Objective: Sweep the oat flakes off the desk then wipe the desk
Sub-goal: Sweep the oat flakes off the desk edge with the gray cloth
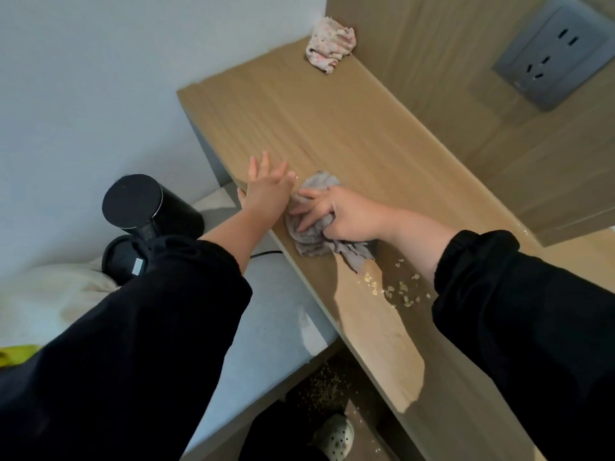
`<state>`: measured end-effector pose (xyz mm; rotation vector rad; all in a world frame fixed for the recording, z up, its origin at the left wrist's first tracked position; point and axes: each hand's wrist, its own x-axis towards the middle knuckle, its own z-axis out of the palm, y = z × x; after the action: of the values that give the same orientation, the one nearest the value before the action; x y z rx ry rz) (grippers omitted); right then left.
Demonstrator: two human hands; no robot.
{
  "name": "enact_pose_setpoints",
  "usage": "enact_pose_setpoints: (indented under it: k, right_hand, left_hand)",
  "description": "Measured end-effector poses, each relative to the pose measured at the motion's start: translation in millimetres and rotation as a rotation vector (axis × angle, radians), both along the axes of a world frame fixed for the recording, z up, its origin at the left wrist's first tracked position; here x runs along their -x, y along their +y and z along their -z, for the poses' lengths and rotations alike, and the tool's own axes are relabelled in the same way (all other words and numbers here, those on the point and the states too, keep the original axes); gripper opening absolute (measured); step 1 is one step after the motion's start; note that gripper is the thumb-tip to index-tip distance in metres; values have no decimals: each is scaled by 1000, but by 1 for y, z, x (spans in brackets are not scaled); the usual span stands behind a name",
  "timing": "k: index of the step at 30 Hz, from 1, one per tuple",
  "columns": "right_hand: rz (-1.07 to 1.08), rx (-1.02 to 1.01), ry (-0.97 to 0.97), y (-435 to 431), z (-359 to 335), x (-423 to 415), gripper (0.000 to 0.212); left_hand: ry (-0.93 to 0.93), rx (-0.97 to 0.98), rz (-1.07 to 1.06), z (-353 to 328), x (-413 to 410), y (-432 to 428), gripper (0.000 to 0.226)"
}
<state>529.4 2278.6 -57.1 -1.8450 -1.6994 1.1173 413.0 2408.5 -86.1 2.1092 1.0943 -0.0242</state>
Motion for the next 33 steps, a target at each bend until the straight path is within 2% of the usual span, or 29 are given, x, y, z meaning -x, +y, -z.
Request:
enact_pose_setpoints:
  k: [3, 8, 13, 16, 20, 23, 28, 31, 33]
  right_hand:
    - [-96, 69, -25, -14, -8, 15, 48]
    - [-173, 191, 23, -65, -16, 15, 42]
    - [-119, 266, 71, -118, -16, 11, 43]
    - [12, 260, 190, -125, -38, 5, 49]
    - [366, 36, 264, -111, -86, -43, 48]
    - [492, -33, 69, -105, -102, -84, 43]
    - [538, 33, -204, -106, -58, -118, 34]
    - [474, 55, -402, -110, -20, -124, 49]
    - [471, 47, -490, -110, -6, -126, 51]
  left_hand:
    - [125, -85, 18, -5, -4, -7, 50]
    - [86, -161, -17, -6, 3, -40, 51]
    - [149, -338, 50, 2, 9, -82, 54]
    - [203, -409, 63, 6, 9, -92, 55]
    - [245, -458, 90, 6, 10, -100, 58]
    - [241, -448, 77, 5, 12, -112, 61]
    - [188, -477, 31, 10, 13, -122, 60]
    - [150, -474, 9, 11, 14, -122, 59]
    - [137, -474, 5, 11, 14, -122, 58]
